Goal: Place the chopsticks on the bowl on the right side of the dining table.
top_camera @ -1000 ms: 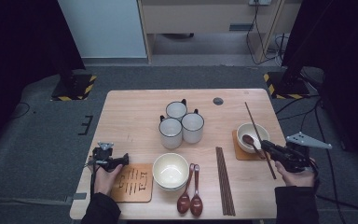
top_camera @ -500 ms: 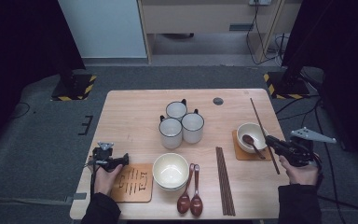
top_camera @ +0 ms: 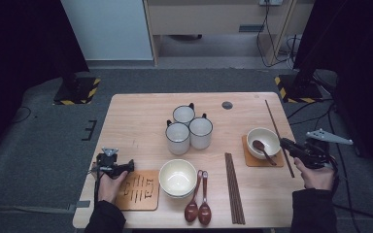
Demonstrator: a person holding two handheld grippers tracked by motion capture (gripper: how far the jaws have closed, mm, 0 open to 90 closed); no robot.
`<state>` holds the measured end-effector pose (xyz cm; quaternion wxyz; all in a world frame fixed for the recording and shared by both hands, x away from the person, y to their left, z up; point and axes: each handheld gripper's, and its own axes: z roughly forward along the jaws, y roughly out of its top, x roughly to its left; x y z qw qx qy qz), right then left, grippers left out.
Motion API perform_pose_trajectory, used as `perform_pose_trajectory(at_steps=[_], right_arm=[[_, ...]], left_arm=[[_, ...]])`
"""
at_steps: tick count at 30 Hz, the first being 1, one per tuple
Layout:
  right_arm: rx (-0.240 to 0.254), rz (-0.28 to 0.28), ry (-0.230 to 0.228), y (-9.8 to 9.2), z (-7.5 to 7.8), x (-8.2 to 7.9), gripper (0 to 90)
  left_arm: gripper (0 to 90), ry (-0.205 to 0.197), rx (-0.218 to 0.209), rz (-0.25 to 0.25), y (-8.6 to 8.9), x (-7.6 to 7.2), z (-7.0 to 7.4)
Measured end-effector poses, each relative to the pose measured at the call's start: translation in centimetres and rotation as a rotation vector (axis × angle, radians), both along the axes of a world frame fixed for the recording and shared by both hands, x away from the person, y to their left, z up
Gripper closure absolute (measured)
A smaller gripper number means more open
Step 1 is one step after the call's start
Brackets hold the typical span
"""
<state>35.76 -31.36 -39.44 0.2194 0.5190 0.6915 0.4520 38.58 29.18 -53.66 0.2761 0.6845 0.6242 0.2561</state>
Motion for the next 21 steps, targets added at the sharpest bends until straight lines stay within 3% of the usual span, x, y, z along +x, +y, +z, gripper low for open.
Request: perform_pose_trajectory(at_steps=[21], right_arm=[[-0.022, -0.005, 0.018, -0.6, -0.8, 2.9, 85.2]], left_arm=[[0.4, 0.000, 0.000, 0.000, 0.0, 0.0, 0.0]])
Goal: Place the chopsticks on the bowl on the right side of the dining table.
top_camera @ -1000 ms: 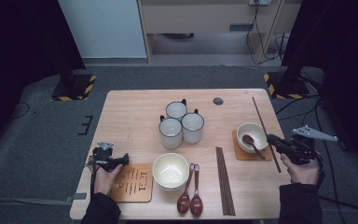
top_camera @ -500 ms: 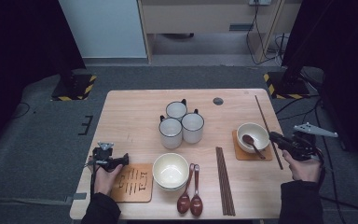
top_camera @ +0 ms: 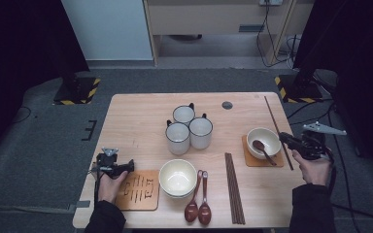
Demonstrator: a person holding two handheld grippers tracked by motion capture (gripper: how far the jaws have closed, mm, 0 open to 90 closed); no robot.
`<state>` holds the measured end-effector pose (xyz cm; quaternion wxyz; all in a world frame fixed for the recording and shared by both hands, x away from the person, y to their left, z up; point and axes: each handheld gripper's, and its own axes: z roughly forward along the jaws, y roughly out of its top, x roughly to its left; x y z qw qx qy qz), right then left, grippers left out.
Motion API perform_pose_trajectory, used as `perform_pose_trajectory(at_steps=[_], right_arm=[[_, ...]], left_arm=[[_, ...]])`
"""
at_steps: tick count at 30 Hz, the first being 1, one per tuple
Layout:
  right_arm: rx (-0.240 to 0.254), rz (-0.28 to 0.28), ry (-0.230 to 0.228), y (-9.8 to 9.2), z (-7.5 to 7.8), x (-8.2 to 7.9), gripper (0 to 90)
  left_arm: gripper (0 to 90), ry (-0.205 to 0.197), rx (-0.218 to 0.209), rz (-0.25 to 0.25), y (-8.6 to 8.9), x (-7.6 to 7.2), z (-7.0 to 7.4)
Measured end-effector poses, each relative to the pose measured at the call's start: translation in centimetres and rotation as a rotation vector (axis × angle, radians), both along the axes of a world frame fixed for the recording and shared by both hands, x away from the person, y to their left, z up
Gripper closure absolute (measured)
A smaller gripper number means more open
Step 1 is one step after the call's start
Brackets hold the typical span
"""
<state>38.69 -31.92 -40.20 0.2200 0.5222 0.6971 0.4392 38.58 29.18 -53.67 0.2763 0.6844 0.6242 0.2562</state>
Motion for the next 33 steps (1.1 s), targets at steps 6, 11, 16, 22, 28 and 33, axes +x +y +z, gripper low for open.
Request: perform_pose_trajectory(at_steps=[6, 11, 16, 22, 28, 33], right_arm=[[0.000, -0.008, 0.005, -0.4, -0.2, 1.0, 85.2], [-0.014, -0.001, 0.007, -0.4, -0.3, 1.5, 85.1], [-0.023, 0.015, 0.017, -0.5, -0.9, 2.3, 85.2], [-0.036, 0.031, 0.039, -0.3, -1.7, 3.1, 85.1], [-0.044, 0.039, 0.062, -0.3, -2.8, 3.7, 85.1], [-0.058, 0.034, 0.095, -0.4, -3.9, 4.0, 85.1]], left_arm=[[0.4, 0.000, 0.000, 0.000, 0.0, 0.0, 0.0], [0.4, 0.000, 0.000, 0.000, 0.0, 0.0, 0.0], [0.4, 0.000, 0.000, 0.000, 0.0, 0.0, 0.0], [0.4, 0.000, 0.000, 0.000, 0.0, 0.0, 0.0], [0.4, 0.000, 0.000, 0.000, 0.0, 0.0, 0.0], [0.4, 0.000, 0.000, 0.000, 0.0, 0.0, 0.0]])
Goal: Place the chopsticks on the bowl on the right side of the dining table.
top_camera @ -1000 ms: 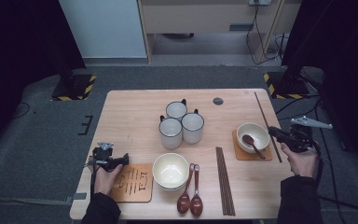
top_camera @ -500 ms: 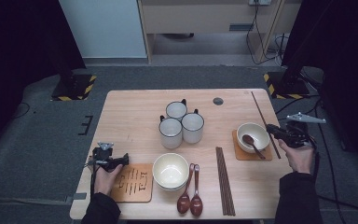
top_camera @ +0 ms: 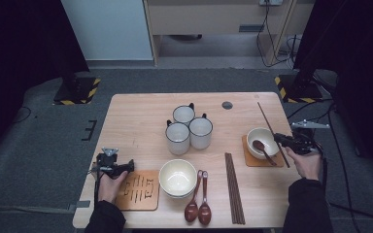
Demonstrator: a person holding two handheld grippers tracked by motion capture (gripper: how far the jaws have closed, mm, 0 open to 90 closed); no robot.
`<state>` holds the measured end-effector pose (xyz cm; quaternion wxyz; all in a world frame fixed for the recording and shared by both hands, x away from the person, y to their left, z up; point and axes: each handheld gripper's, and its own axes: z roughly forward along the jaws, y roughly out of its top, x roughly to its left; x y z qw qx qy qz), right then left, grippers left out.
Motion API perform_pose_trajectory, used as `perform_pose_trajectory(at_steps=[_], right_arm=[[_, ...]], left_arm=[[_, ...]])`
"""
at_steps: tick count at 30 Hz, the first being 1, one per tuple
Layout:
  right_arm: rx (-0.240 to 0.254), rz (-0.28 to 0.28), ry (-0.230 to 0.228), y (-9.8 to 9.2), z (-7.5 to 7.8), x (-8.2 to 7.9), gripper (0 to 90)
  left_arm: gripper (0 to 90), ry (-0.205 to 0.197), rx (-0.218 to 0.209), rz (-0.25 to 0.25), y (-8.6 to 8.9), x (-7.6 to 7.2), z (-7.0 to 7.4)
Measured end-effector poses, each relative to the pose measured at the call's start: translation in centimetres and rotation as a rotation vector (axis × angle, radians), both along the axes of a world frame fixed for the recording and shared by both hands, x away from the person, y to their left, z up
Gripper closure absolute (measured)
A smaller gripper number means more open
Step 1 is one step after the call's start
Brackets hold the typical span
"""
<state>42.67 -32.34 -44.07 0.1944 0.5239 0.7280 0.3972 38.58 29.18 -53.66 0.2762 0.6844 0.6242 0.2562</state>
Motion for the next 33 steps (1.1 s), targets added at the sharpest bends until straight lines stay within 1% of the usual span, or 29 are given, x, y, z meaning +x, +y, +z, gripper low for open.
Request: perform_pose_trajectory(at_steps=[6, 7, 11, 12, 20, 22, 24, 27, 33], right_arm=[[-0.011, 0.021, 0.013, 0.6, -0.6, 0.2, 85.1], [-0.020, 0.031, 0.017, 0.8, -0.7, 0.2, 85.1], [-0.038, 0.041, 0.026, 1.2, -1.2, 0.4, 85.1], [-0.032, 0.039, 0.030, 1.3, -1.2, 0.4, 85.1], [-0.045, 0.047, 0.050, 1.6, -1.8, 0.5, 85.0], [-0.048, 0.044, 0.049, 1.5, -1.9, 0.5, 84.9], [-0.040, 0.042, 0.050, 1.5, -2.0, 0.6, 84.9], [-0.046, 0.046, 0.063, 1.6, -2.2, 0.6, 84.8], [-0.048, 0.050, 0.058, 1.8, -2.3, 0.7, 84.7]], left_arm=[[0.4, 0.000, 0.000, 0.000, 0.0, 0.0, 0.0], [0.4, 0.000, 0.000, 0.000, 0.0, 0.0, 0.0], [0.4, 0.000, 0.000, 0.000, 0.0, 0.0, 0.0], [0.4, 0.000, 0.000, 0.000, 0.0, 0.0, 0.0], [0.4, 0.000, 0.000, 0.000, 0.0, 0.0, 0.0], [0.4, 0.000, 0.000, 0.000, 0.0, 0.0, 0.0], [0.4, 0.000, 0.000, 0.000, 0.0, 0.0, 0.0], [0.4, 0.000, 0.000, 0.000, 0.0, 0.0, 0.0], [0.4, 0.000, 0.000, 0.000, 0.0, 0.0, 0.0]])
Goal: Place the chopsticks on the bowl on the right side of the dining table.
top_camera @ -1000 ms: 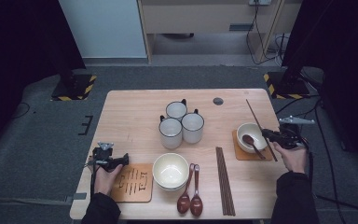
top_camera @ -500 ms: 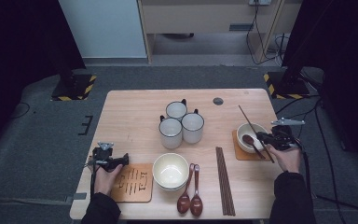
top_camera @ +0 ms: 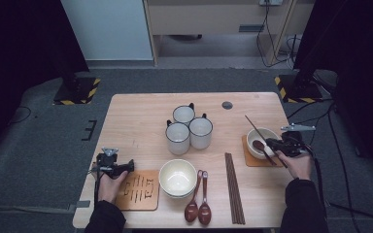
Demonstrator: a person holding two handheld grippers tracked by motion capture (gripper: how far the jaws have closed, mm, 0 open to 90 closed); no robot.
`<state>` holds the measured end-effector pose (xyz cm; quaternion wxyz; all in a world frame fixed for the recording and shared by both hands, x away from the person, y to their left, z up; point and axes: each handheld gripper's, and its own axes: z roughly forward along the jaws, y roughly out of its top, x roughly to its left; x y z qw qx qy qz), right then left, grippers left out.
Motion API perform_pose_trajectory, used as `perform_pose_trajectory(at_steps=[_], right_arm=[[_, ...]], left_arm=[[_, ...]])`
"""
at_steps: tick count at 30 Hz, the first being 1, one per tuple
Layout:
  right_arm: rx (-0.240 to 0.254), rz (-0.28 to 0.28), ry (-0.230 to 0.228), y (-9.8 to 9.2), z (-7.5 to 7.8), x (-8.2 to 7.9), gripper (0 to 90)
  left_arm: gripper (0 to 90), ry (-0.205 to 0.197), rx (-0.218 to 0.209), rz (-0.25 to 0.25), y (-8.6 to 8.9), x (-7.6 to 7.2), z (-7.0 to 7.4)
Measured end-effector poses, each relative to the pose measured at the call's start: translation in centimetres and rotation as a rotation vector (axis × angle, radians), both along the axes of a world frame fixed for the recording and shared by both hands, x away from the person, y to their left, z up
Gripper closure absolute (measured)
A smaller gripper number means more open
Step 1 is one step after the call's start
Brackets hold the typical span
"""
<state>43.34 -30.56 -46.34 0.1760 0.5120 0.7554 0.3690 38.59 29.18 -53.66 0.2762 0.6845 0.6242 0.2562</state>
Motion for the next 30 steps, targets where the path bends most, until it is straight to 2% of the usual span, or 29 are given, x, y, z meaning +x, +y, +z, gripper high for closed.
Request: perform_pose_trajectory(at_steps=[3, 9, 16, 18, 20, 30], right_arm=[[-0.003, 0.000, -0.003, 0.2, 0.0, 0.0, 84.1], [-0.017, 0.004, -0.005, 0.3, -0.2, 0.1, 77.1], [-0.007, -0.017, -0.052, 0.0, 0.8, -0.5, 68.4], [-0.011, -0.024, -0.064, 0.0, 1.0, -0.6, 62.6], [-0.022, -0.032, -0.075, 0.0, 1.2, -0.8, 61.0], [-0.020, -0.047, -0.084, 0.3, 2.3, -1.6, 54.0]], left_arm=[[0.4, 0.000, 0.000, 0.000, 0.0, 0.0, 0.0], [0.4, 0.000, 0.000, 0.000, 0.0, 0.0, 0.0], [0.4, 0.000, 0.000, 0.000, 0.0, 0.0, 0.0], [0.4, 0.000, 0.000, 0.000, 0.0, 0.0, 0.0], [0.4, 0.000, 0.000, 0.000, 0.0, 0.0, 0.0], [0.4, 0.000, 0.000, 0.000, 0.0, 0.0, 0.0]])
